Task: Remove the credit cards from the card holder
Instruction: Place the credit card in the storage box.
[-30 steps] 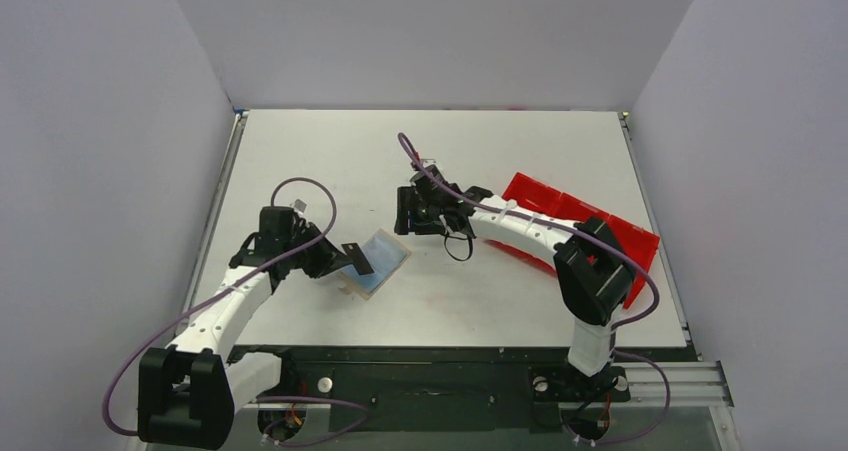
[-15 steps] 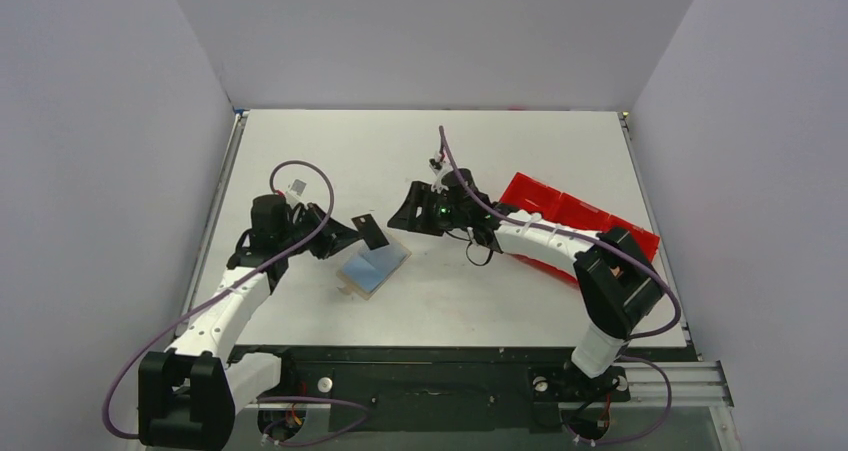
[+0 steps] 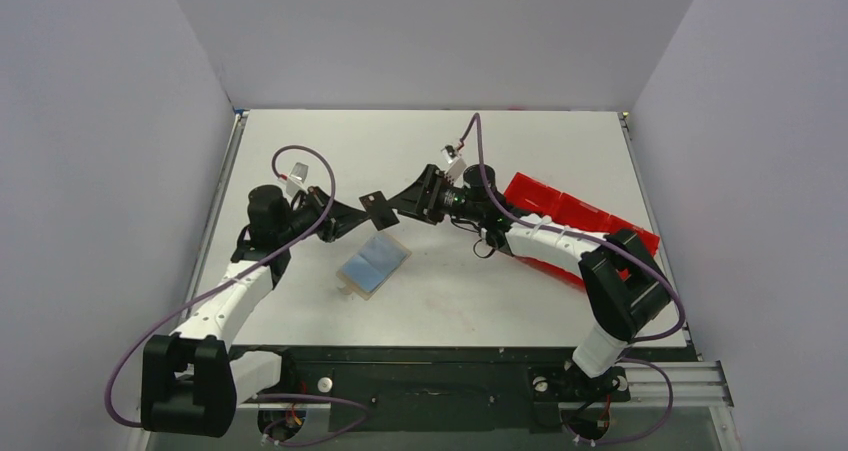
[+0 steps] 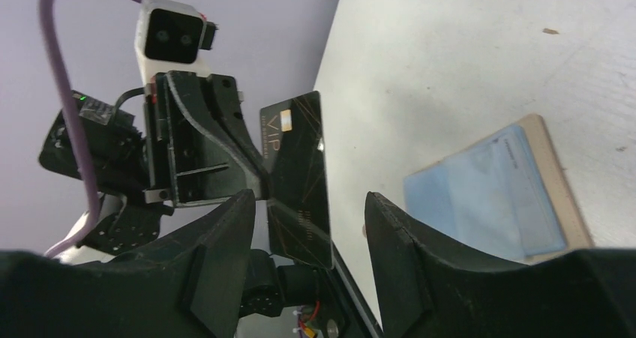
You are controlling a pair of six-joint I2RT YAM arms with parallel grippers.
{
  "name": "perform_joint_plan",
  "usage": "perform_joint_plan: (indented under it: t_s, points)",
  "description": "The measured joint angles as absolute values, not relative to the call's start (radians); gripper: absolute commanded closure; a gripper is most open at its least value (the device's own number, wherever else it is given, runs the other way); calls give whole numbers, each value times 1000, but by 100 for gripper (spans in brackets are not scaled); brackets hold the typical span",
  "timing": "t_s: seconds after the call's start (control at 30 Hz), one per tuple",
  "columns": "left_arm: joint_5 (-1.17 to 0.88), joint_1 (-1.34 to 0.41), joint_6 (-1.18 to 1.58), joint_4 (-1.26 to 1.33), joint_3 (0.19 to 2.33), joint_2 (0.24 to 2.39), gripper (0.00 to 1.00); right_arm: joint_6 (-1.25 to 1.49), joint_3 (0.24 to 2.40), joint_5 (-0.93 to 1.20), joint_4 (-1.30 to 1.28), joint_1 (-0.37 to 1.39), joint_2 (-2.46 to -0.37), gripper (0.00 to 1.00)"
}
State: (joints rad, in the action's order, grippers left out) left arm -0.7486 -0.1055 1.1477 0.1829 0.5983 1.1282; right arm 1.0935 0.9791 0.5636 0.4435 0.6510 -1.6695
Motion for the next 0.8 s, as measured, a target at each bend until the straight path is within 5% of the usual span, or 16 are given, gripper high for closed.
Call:
perform_joint_plan:
  t_s: [0.47,0.8]
  points:
    - [-790,-103,1190,259,598,1165,100,1161,979,612,524,669,-1679,60]
    - [-794,-103,1182,262,599,1184,100,1165,979,619,520,682,-1695,100]
